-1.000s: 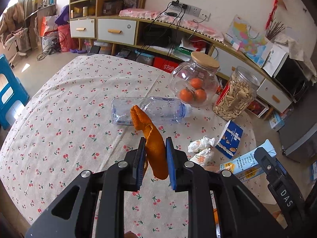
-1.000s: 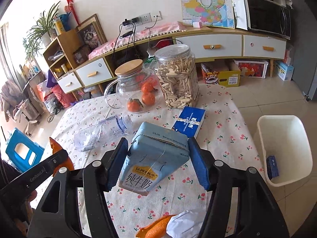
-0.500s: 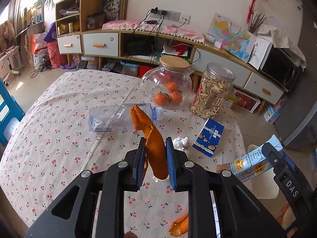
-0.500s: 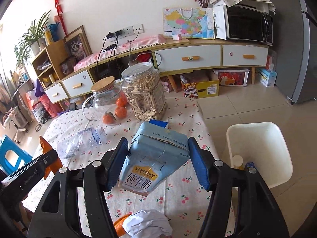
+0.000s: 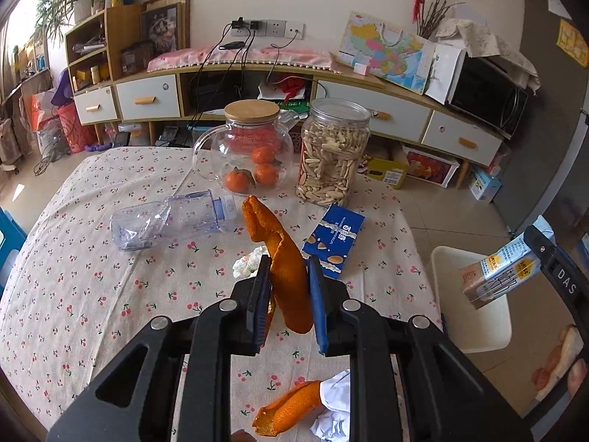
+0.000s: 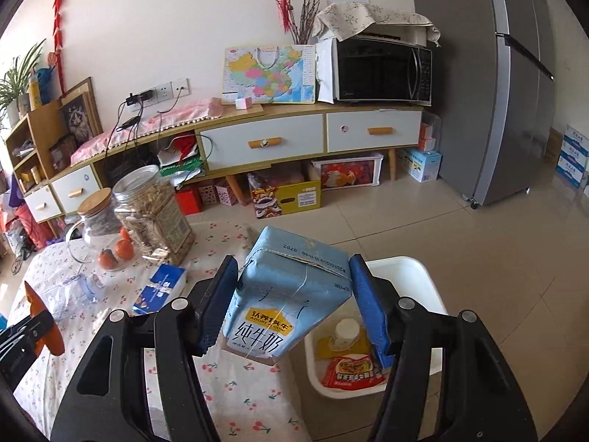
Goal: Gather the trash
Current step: 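Carry the milk carton into the bin with the right tool while the left holds the peel, then lower the orange peel into the white bin and open the left tool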
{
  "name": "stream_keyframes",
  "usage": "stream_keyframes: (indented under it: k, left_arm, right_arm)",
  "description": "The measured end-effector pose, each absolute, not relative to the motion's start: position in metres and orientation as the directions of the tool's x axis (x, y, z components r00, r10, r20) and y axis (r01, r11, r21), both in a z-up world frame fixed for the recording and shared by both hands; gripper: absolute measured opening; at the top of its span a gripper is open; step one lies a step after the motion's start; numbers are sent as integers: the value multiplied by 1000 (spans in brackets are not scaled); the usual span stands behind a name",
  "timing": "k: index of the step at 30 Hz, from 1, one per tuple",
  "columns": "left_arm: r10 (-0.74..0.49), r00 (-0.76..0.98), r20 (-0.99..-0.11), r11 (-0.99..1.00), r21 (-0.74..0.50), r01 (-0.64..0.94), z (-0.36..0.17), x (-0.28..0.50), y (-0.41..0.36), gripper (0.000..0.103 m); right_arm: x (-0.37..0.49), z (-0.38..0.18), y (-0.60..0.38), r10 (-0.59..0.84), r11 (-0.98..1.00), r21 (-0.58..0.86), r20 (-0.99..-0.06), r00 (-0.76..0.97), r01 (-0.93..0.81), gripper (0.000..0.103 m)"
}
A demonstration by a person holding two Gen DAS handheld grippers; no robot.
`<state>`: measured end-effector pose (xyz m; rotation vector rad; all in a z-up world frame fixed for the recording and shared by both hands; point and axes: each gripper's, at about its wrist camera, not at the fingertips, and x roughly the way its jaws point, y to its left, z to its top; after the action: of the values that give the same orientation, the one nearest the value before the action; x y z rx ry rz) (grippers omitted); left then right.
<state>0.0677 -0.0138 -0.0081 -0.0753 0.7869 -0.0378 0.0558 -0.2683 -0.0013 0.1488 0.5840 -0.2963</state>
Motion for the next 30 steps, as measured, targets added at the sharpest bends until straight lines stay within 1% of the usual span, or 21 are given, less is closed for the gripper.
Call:
stream_keyframes:
  k: [6,8,10,12,17,20,23,30]
  left_arm:
    - [-112,689,-716,994,-77,82,-13,69,-54,20]
    - [-128,685,-717,991,-69,112,-14,69,-71,20]
    - [-149,681,-717,988,-74,139,-14,71,-88,20]
    - [-180,674,-717,982,-94,162,-13,72,-105,20]
    - [-242,660,-711,965,-104,242,-9,75,-159,20]
    - [-270,649,-712,953,-101,286,-8,75,-190,20]
    - [-291,636,-715,942,-96,322,-9,74,-219,20]
    - [-342,597,-726,913,-107,392,-14,77,-281,20]
  right_arm:
    - [52,-6,-319,-345,904,15,-564,750,427,61]
    - [46,-6,-335,-379,882,18,-564,733,470,68]
    - [40,-5,-350,-409,861,24,-561,720,508,77]
    - [33,-4,-363,-446,837,18,-554,703,546,82]
    - [19,-3,-396,-491,787,40,-563,665,615,89]
    - [12,-3,-411,-522,763,25,-566,638,646,90]
    - [7,-5,-427,-552,735,3,-578,600,679,94]
    - [-9,-7,-461,-600,674,-20,-599,531,739,95]
